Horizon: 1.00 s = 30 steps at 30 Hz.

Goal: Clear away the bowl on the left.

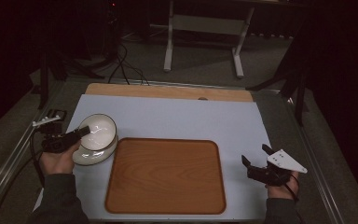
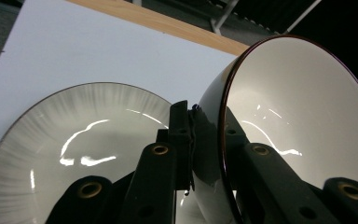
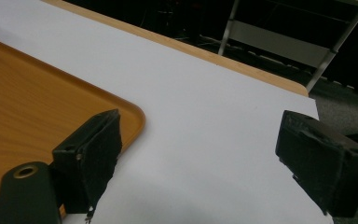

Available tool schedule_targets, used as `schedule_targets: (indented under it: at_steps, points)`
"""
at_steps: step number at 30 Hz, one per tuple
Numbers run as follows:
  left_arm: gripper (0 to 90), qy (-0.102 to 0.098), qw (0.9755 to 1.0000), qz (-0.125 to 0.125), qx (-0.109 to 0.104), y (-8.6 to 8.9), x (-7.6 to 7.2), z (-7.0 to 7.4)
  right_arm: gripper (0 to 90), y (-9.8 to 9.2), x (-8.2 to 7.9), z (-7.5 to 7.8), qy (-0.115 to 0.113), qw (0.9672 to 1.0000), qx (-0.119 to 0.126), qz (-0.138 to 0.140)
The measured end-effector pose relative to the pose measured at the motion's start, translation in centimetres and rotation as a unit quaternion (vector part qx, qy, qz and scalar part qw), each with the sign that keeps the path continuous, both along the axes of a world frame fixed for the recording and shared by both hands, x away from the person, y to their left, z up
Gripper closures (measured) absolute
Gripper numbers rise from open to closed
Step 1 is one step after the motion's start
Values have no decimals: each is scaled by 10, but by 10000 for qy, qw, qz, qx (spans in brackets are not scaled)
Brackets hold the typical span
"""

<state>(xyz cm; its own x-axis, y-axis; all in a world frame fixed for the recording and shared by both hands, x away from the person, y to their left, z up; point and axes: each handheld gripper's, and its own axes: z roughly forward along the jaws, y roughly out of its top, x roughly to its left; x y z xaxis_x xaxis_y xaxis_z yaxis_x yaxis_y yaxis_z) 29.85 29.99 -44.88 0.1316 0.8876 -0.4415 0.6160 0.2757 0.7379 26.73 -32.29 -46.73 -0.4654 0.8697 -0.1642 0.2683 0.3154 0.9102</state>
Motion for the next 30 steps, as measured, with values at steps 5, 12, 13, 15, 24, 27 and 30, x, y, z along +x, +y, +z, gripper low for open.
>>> schedule_targets:
  at_steps: [5, 12, 13, 15, 24, 27, 30]
  points:
    - [818, -26, 10000, -96, -5, -7, 0, 3, 139, 0, 0, 0, -13, 10000, 1, 6]
    - [818, -31, 9997, -242, 26, -16, 1, 4, 138, -1, 0, 0, -19, 10000, 10, -4]
    - [818, -27, 9996, -262, 36, -17, 1, 4, 139, -1, 0, 0, -19, 10000, 10, -4]
    - [818, -21, 9995, -296, 51, -19, 2, 4, 138, -1, 0, 0, -18, 10000, 10, -4]
    - [819, -38, 9989, -448, 103, -30, 2, 6, 139, -1, 0, 1, -18, 10000, 9, -2]
    - [818, -34, 9986, -510, 139, -34, 3, 6, 139, -1, 0, 1, -26, 10000, 10, -2]
    - [819, -26, 9983, -557, 158, -38, 3, 7, 139, -2, 0, 1, -28, 10000, 15, -7]
